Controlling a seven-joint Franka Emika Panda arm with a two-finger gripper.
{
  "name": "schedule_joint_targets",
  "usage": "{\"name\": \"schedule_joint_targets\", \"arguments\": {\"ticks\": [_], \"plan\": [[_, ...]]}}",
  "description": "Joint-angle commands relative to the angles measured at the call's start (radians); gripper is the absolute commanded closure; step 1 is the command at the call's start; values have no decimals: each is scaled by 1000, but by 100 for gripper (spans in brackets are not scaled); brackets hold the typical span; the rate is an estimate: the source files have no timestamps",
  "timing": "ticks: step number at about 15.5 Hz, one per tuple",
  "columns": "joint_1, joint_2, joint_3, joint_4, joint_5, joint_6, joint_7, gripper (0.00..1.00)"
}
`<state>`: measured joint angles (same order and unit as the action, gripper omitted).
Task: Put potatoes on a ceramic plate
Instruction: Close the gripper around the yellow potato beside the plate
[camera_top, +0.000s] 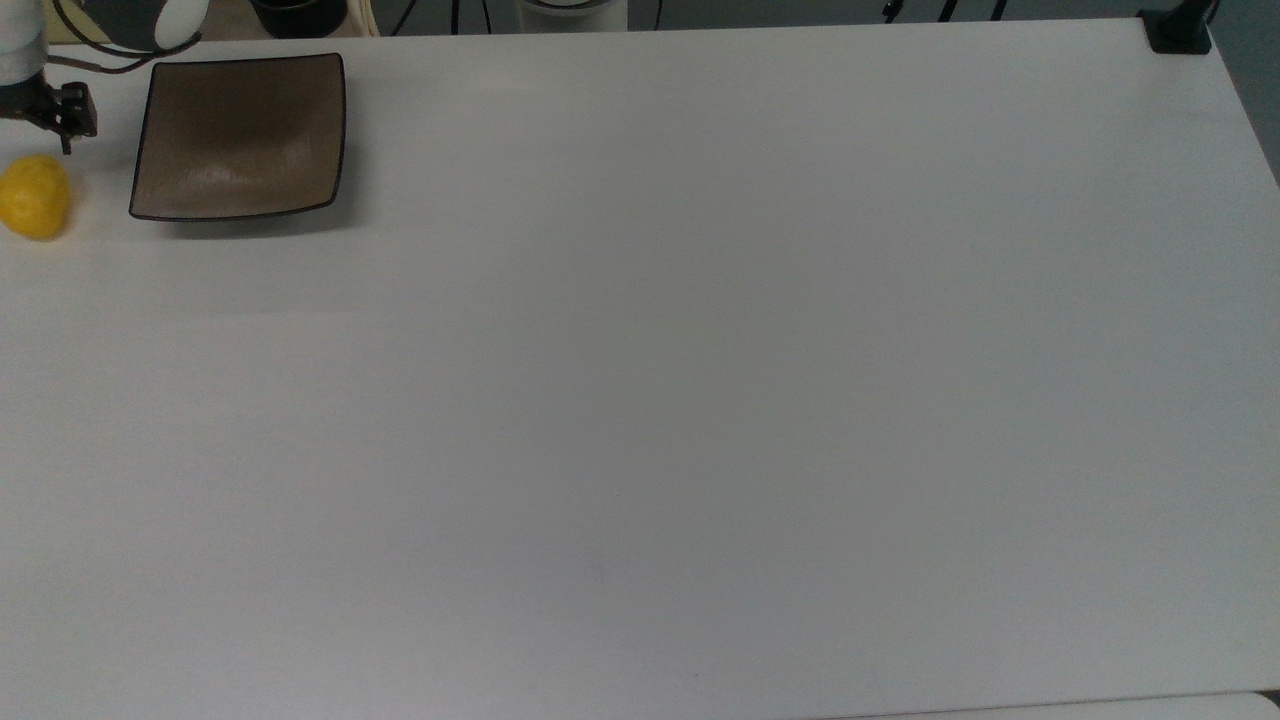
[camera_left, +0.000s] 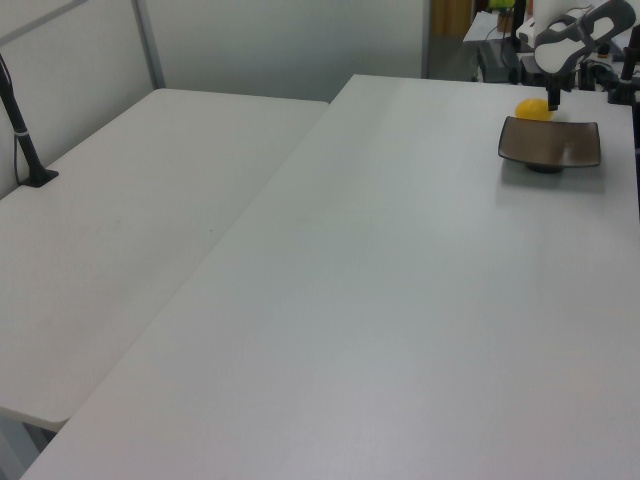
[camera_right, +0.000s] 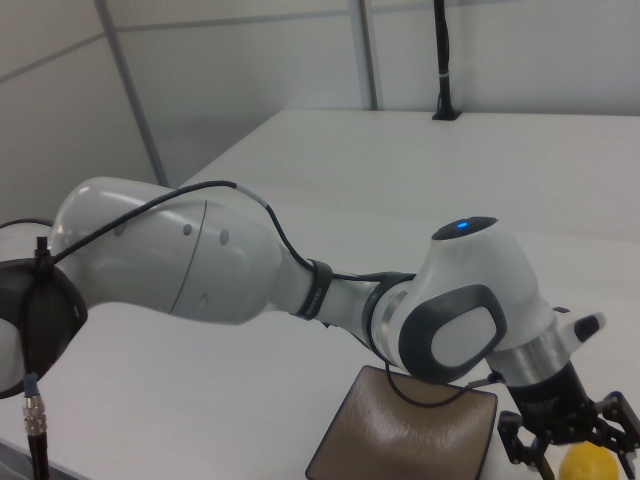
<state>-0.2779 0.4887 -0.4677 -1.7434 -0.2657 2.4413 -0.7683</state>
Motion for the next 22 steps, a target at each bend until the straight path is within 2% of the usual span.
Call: {"name": "schedule_joint_targets", "arguments": {"ticks": [1, 10, 11, 14, 15, 22], "plan": [[-14, 50, 9, 35, -18, 51, -16, 0], [-14, 102, 41, 48, -13, 74, 3, 0], [-14, 110, 43, 51, -15, 74, 3, 7], [-14, 111, 44, 54, -15, 74, 0, 49], [-14, 111, 43, 56, -15, 74, -3, 54], [-14, 100, 43, 90, 2, 71, 3, 55]]}}
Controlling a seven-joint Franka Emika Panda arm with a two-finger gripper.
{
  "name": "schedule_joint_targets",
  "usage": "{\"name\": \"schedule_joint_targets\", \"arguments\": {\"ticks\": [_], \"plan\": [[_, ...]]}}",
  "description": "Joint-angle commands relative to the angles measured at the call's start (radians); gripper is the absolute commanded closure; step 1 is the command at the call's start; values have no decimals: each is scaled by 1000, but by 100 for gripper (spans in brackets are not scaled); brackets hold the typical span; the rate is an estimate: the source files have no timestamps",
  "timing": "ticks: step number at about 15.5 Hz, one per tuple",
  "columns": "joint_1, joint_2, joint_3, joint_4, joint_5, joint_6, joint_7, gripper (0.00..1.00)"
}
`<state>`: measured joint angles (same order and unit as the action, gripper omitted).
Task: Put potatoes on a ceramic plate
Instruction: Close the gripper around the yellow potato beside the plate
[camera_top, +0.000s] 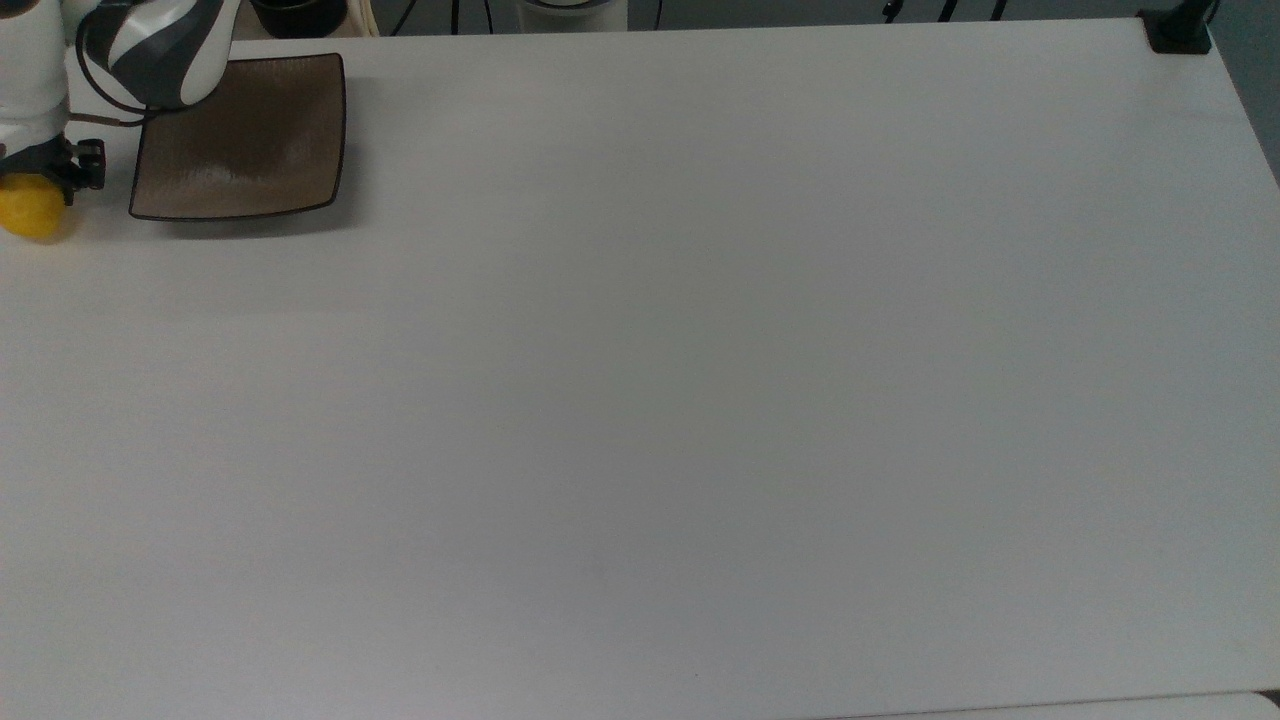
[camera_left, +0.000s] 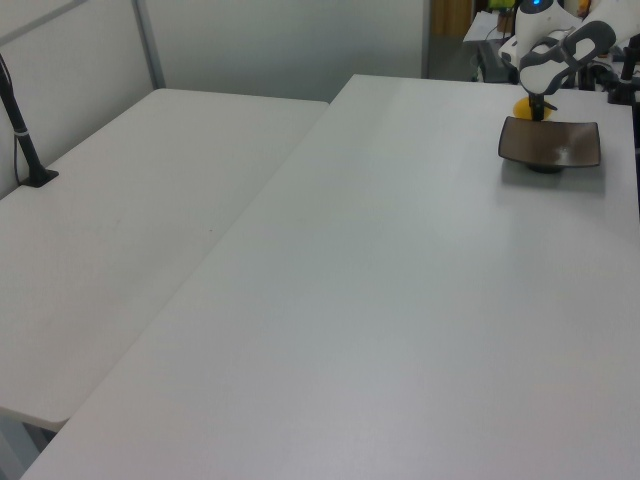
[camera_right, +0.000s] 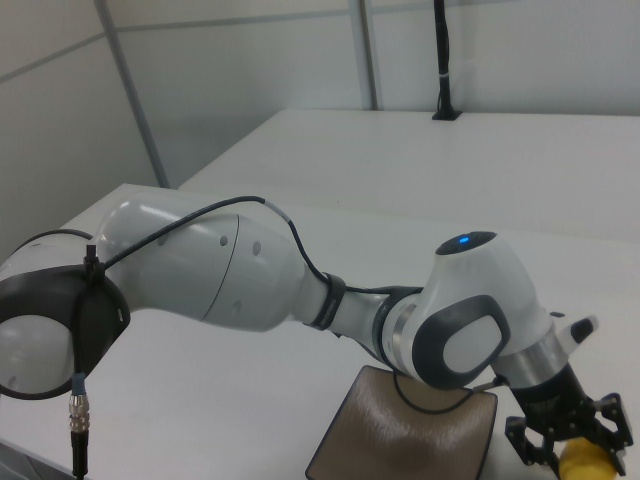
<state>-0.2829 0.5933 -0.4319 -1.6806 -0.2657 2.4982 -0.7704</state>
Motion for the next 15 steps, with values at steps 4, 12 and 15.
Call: {"name": "schedule_joint_targets", "arguments": {"ticks": [4, 12, 15], "plan": [[-13, -67, 8, 24, 8, -1, 5, 54], [2, -222, 42, -72, 34, -145, 11, 54], [8, -277, 44, -140, 66, -154, 22, 54]]}}
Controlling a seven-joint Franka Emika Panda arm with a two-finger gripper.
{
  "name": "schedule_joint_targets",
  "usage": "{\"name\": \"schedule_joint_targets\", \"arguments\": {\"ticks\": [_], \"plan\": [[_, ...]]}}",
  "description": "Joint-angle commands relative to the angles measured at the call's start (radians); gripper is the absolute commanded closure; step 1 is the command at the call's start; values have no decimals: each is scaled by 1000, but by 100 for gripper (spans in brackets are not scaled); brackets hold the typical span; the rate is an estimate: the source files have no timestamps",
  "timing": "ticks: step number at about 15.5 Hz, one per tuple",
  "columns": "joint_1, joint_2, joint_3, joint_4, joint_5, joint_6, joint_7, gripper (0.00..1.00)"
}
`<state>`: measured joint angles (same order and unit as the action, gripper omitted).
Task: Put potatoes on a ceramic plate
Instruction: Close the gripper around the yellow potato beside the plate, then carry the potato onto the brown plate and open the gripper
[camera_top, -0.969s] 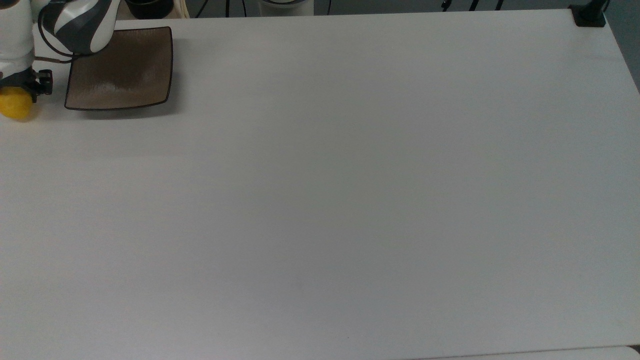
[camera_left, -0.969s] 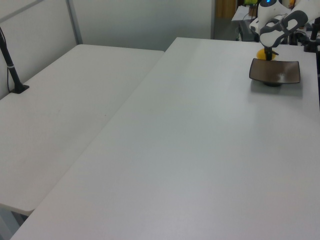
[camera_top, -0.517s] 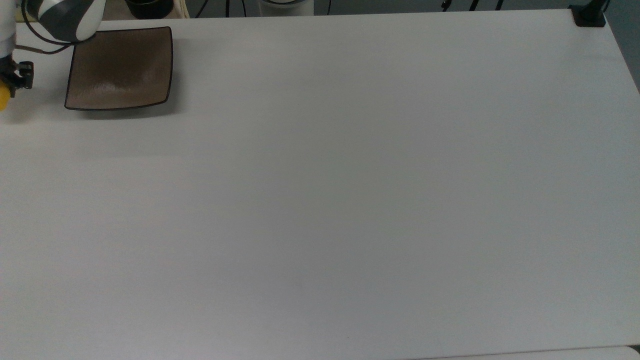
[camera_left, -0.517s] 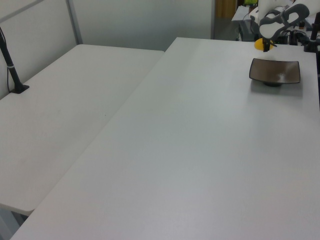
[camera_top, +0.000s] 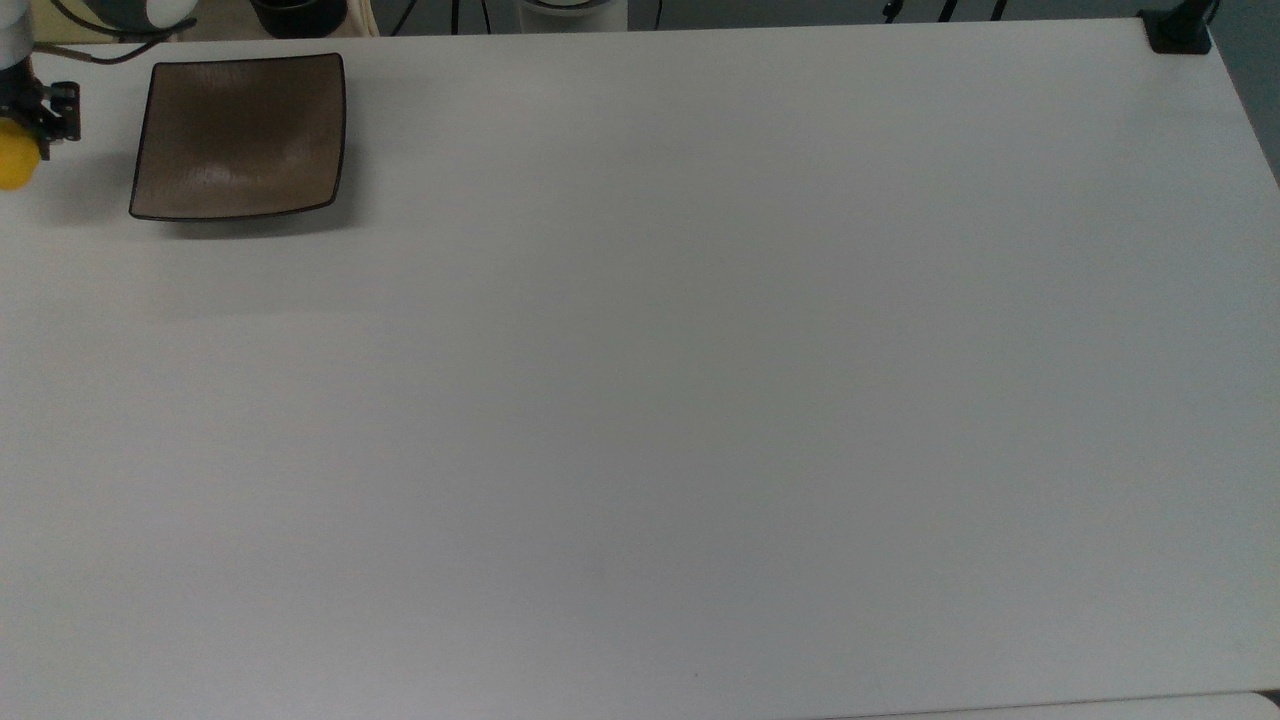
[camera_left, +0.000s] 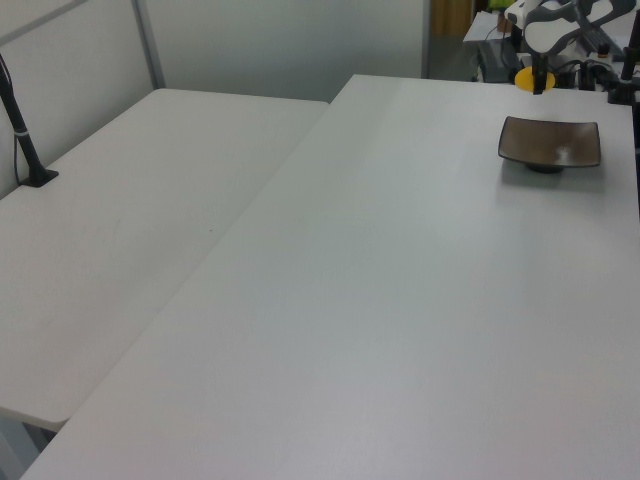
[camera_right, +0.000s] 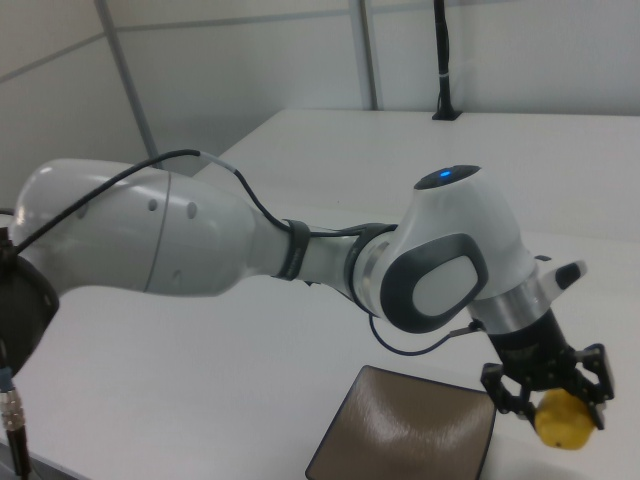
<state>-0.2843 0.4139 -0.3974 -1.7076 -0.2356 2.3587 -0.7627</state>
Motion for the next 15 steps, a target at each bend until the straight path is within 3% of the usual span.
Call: {"name": "schedule_joint_targets", "arguments": {"ticks": [1, 6, 12, 15], "plan": [[13, -113, 9, -128, 54, -16, 22, 53], [54, -188, 15, -222, 64, -59, 89, 53], [60, -204, 103, -257, 67, -64, 285, 46], [63, -204, 108, -259, 67, -79, 306, 18]]}}
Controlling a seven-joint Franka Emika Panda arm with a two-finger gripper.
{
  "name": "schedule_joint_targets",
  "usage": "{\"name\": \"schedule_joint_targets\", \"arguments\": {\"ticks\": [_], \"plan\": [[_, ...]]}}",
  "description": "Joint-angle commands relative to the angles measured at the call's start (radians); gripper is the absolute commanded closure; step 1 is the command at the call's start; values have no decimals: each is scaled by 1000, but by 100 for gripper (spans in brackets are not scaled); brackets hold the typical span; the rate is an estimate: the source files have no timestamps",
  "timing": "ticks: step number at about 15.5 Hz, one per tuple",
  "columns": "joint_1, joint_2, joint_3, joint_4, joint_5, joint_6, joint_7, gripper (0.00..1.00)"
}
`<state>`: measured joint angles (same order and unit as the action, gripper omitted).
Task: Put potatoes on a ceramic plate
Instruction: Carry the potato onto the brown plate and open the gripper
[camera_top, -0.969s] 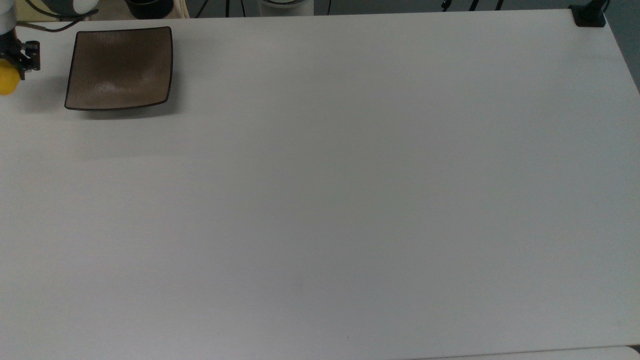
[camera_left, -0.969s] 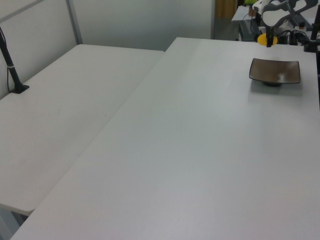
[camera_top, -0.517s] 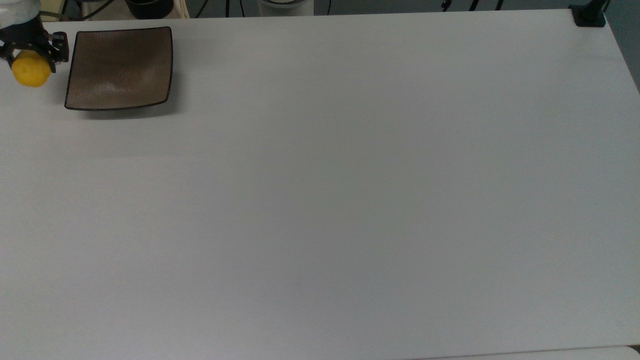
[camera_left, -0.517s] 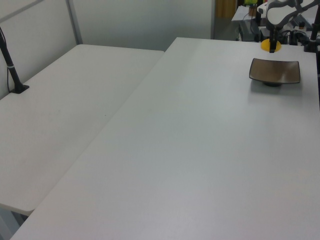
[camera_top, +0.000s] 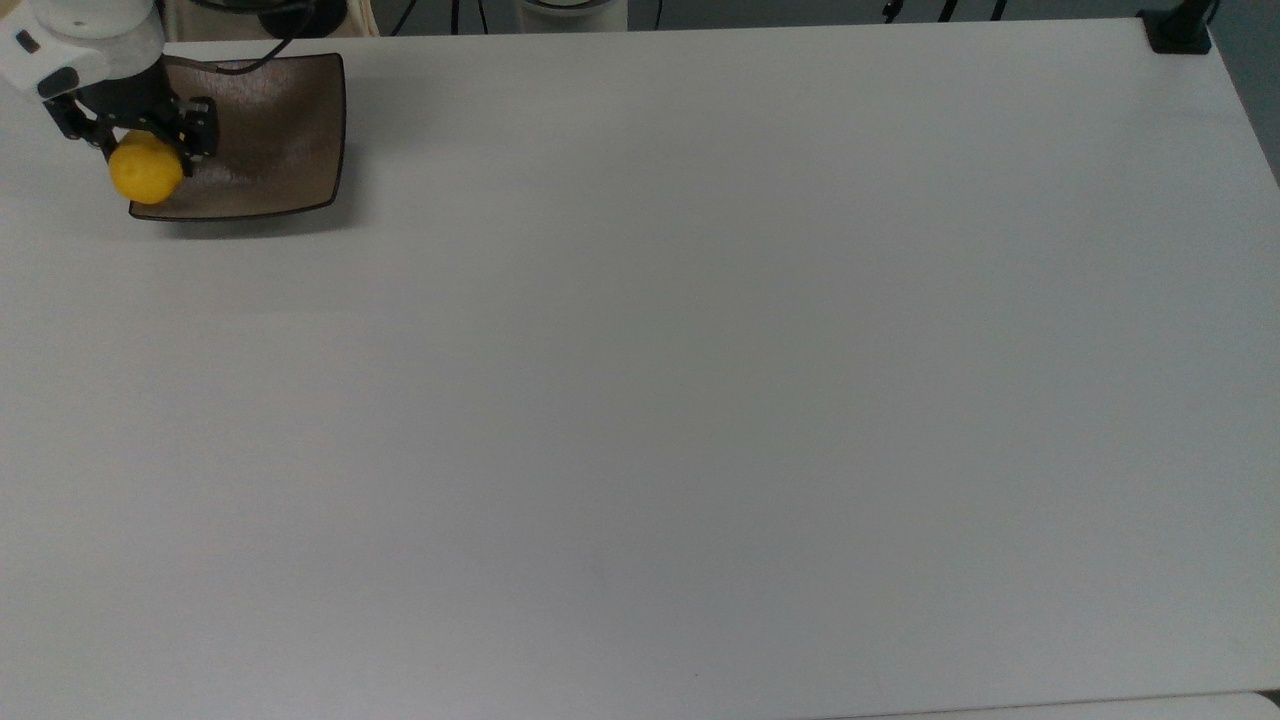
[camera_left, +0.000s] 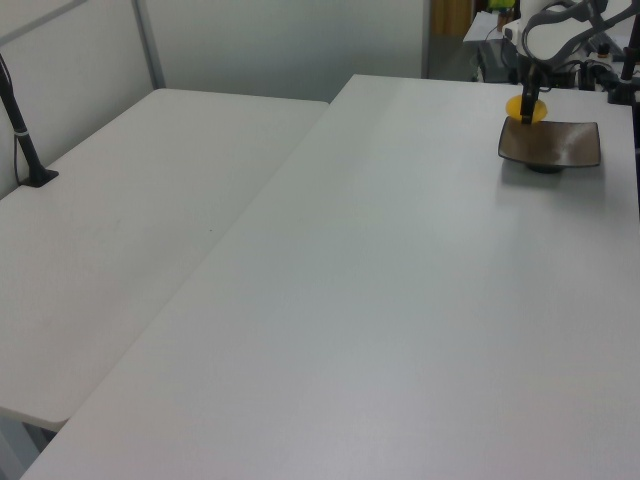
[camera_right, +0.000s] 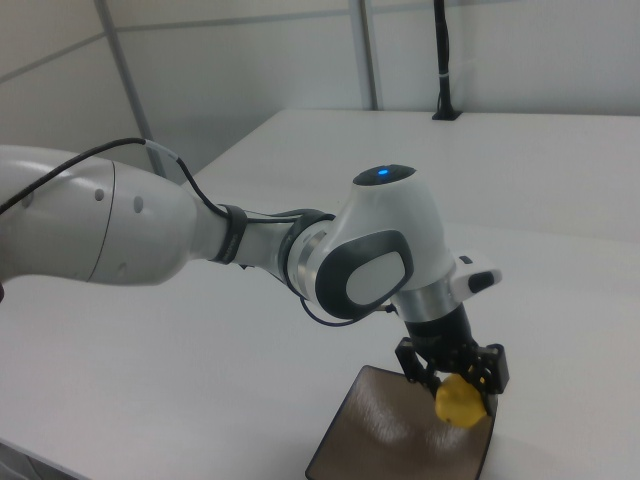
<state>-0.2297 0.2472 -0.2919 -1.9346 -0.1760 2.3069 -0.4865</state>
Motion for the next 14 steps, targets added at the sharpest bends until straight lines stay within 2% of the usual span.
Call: {"name": "schedule_joint_targets", "arguments": {"ticks": [1, 3, 4, 9, 10, 14], "plan": [[9, -34, 2, -30, 7, -27, 29, 10], [7, -31, 2, -26, 7, -26, 29, 7], [7, -32, 2, -26, 7, -26, 29, 0], [7, -46, 2, -21, 10, -41, 34, 0], [9, -61, 5, -5, 29, -69, 34, 0], [13, -107, 34, 57, 174, -239, 37, 0]]}}
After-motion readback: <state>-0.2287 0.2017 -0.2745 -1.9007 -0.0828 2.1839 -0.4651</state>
